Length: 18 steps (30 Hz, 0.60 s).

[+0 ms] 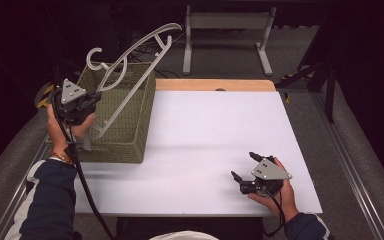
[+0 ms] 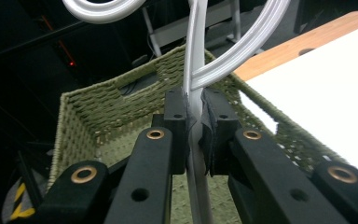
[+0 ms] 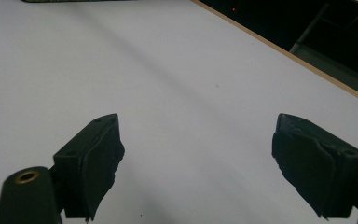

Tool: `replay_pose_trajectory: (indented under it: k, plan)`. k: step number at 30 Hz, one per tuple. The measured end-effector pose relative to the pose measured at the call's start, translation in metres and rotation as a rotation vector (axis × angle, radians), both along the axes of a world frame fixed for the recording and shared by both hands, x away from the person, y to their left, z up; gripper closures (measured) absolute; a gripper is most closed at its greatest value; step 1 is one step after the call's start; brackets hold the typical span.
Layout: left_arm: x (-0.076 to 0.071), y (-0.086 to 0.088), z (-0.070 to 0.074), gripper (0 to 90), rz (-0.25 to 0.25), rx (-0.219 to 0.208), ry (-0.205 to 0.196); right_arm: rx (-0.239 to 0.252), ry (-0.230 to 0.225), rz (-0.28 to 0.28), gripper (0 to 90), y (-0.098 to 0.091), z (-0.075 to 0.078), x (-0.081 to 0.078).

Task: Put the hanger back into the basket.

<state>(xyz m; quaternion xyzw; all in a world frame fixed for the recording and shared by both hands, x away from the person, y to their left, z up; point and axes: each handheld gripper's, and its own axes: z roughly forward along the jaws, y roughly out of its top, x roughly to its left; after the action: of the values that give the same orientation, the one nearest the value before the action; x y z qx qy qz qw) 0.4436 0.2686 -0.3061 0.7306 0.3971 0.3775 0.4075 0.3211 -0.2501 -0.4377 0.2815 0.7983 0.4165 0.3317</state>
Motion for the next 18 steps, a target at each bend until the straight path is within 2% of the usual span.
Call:
replay_pose_trajectory:
  k: [5, 6, 8, 15, 18]
  plan:
    - [0.009, 0.004, 0.004, 81.9, 0.007, 0.018, 0.000, -0.007, 0.006, 0.005, 15.9, 0.002, -0.001, 0.000]
    - [0.012, 0.005, 0.004, 81.9, 0.018, 0.032, -0.004, -0.008, 0.007, 0.004, 15.9, 0.002, -0.001, 0.000]
    - [0.019, 0.008, 0.003, 81.9, 0.021, 0.022, 0.012, -0.007, 0.011, 0.002, 15.9, 0.002, -0.002, 0.001]
    - [0.033, 0.012, -0.004, 81.9, 0.049, 0.050, 0.043, -0.009, 0.016, 0.004, 15.8, 0.001, -0.002, 0.001]
    - [0.037, 0.016, -0.008, 81.8, 0.057, 0.032, 0.059, -0.011, 0.017, 0.004, 15.8, 0.002, -0.003, 0.001]
